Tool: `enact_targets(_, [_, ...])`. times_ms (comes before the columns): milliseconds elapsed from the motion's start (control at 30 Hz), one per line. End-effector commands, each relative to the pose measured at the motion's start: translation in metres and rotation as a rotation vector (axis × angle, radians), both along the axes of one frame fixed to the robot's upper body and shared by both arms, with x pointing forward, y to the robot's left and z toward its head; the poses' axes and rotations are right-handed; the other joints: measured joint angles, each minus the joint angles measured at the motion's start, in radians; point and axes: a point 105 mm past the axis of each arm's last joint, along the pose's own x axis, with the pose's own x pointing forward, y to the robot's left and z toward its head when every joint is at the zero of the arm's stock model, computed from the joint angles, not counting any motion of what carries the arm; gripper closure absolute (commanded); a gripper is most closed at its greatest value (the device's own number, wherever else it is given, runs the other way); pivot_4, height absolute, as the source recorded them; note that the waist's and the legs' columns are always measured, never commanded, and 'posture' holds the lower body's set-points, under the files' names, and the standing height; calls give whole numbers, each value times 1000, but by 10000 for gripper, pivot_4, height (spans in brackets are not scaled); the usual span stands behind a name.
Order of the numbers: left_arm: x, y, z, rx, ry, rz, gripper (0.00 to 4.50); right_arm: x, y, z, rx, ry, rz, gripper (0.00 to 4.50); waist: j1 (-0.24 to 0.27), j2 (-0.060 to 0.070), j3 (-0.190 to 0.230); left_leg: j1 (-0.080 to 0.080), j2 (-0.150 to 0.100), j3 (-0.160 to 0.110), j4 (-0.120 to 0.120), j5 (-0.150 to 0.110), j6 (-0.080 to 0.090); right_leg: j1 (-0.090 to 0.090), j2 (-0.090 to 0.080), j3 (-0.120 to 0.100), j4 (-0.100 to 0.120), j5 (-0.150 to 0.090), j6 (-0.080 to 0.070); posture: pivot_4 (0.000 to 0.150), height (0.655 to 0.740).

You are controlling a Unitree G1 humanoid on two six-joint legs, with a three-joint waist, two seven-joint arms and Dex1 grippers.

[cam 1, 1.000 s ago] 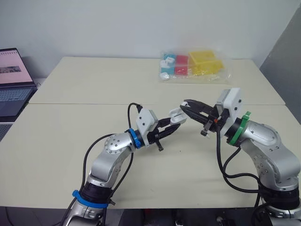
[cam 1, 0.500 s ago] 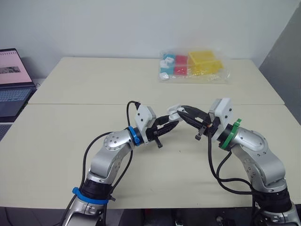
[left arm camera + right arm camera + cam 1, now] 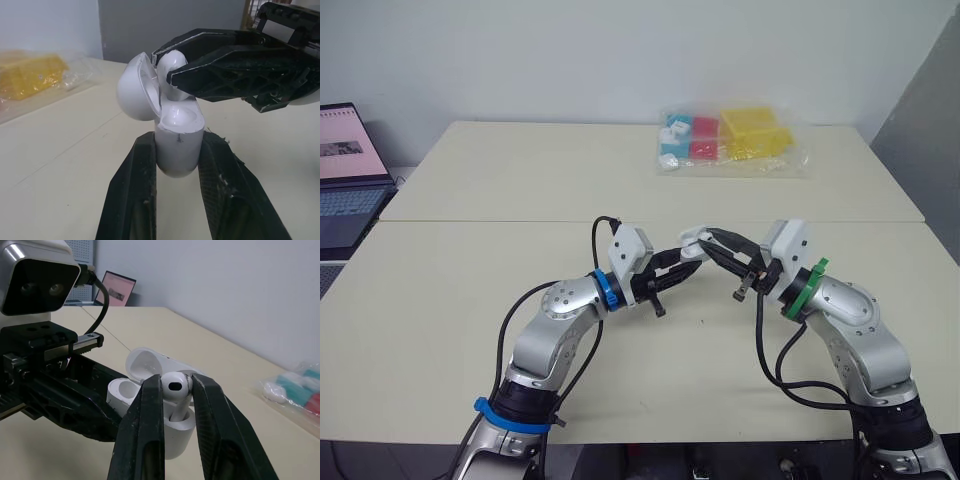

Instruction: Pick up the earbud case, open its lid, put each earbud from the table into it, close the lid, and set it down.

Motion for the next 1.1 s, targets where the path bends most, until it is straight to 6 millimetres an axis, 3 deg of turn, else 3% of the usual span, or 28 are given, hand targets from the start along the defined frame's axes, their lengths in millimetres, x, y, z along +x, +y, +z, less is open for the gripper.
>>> enact_targets(33, [0,0,21,-41,-71,-2,37180,-3,0,-2,-16,-5,8,40572,0,0,0,0,0,0,0,0,0,0,0,0,0,0,0,1500,7400])
enact_targets(133, [0,1,21,-37,-73,-1,37180,-6,-2,-2,-1,18,18,40572,0,0,0,0,0,0,0,0,0,0,0,0,0,0,0,1500,7400])
enact_targets(167, [0,1,20,-36,-74,-2,37180,-6,-3,-2,3,23,15,33358,0,0,0,0,0,0,0,0,0,0,0,0,0,0,0,1500,7400])
enact_targets(367, [0,1,20,-31,-78,-5,37180,-9,-5,3,-27,32,18,12955,1,0,0,0,0,0,0,0,0,0,0,0,0,0,0,1500,7400])
enact_targets(600, [2,4,16,-22,-78,10,37180,-21,-21,22,-42,53,20,12824,2,0,0,-1,0,0,0,0,0,0,0,0,-1,0,0,1500,7400])
enact_targets(733, [3,7,13,6,-104,23,37180,-23,-41,18,-72,121,-50,12824,2,0,0,-1,0,0,0,0,0,0,0,-1,-1,0,0,1500,7400])
enact_targets(900, [-1,9,3,67,-140,8,37180,3,-80,-23,-218,281,-386,12824,0,0,0,0,0,0,0,0,0,0,0,0,-1,0,0,1500,7400])
enact_targets(1100, [-6,7,-2,89,-151,-22,37180,24,-87,-52,-227,429,-530,12824,0,0,0,0,0,0,0,0,0,0,0,0,0,0,0,1500,7400])
